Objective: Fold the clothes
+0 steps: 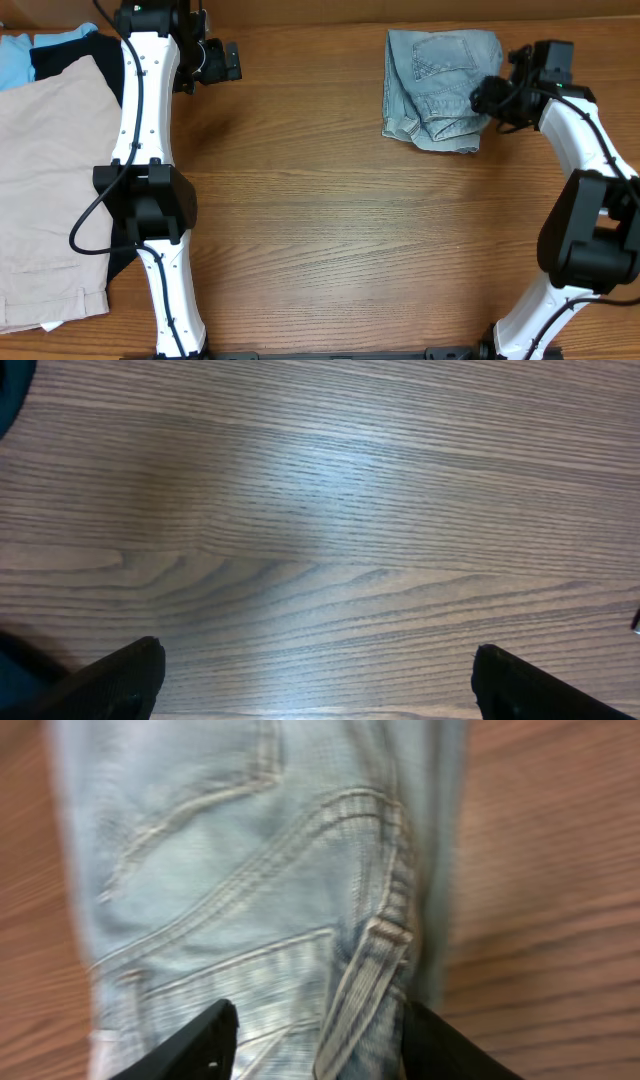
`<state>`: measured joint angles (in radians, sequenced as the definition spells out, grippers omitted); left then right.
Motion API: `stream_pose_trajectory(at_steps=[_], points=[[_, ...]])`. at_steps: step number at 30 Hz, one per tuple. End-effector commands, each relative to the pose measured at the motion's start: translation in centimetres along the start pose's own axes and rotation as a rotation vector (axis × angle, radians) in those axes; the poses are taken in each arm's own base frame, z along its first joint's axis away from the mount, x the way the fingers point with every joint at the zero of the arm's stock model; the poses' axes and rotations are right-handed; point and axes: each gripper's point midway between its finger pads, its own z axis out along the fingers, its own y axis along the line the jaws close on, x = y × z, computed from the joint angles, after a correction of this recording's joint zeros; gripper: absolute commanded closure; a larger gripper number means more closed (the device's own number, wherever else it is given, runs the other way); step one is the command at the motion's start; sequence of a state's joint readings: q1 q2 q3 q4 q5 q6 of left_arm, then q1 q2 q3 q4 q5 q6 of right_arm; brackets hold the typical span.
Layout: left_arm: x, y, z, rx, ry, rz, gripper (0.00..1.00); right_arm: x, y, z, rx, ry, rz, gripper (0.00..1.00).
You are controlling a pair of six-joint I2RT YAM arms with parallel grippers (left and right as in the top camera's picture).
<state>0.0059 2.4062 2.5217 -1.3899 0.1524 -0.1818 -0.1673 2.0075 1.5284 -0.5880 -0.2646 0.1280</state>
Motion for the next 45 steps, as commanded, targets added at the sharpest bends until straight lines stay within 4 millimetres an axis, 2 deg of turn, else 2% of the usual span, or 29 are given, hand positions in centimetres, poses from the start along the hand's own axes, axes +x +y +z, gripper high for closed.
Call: stream_pose_trajectory(at_steps=[1, 8, 15, 17, 20, 23, 26, 30, 32, 35, 40, 45], points=[[-0.1, -0.7, 0.0, 0.002, -0.006, 0.004, 0.00, -1.7, 3.9, -2.0, -0.061, -0.056, -0.090, 0.41], [-0.1, -0.9, 0.1, 0.003, -0.006, 0.008, 0.00, -0.6, 4.6, -1.2, 0.094, -0.050, -0.153, 0.33], [-0.1, -1.0, 0.1, 0.004, -0.009, 0.010, 0.00, -0.2, 5.5, -0.9, 0.130, -0.054, -0.176, 0.32], [-0.1, -1.0, 0.1, 0.003, -0.009, 0.010, 0.00, -0.4, 4.8, -1.0, 0.168, -0.065, -0.133, 0.31], [-0.1, -1.0, 0.1, 0.003, -0.008, 0.010, 0.00, -0.4, 2.9, -1.6, 0.263, -0.085, 0.008, 0.22], [-0.2, -1.0, 0.1, 0.004, -0.009, 0.010, 0.00, 0.0, 2.9, -2.2, 0.262, -0.070, 0.046, 0.20], [-0.2, -1.0, 0.1, 0.004, -0.010, 0.011, 0.00, 0.9, 4.3, -2.4, 0.182, -0.024, 0.048, 0.17], [-0.1, -1.0, 0.1, 0.005, -0.009, 0.011, 0.00, 3.0, 6.6, -1.7, 0.049, 0.077, 0.054, 0.21], [-0.1, -1.0, 0.2, 0.005, -0.007, -0.001, 0.00, 4.2, 6.9, -1.0, 0.040, 0.118, 0.056, 0.33], [0.0, -1.0, 0.6, 0.003, 0.000, -0.005, 0.00, 5.6, 6.5, 0.1, 0.053, 0.162, 0.060, 0.38], [0.8, -0.6, 1.7, -0.004, 0.033, -0.010, 0.00, 8.0, 5.3, 2.4, 0.081, 0.230, 0.075, 0.39], [1.1, -0.5, 2.4, -0.007, 0.047, -0.012, 0.00, 9.0, 3.8, 4.4, 0.111, 0.254, 0.117, 0.39]])
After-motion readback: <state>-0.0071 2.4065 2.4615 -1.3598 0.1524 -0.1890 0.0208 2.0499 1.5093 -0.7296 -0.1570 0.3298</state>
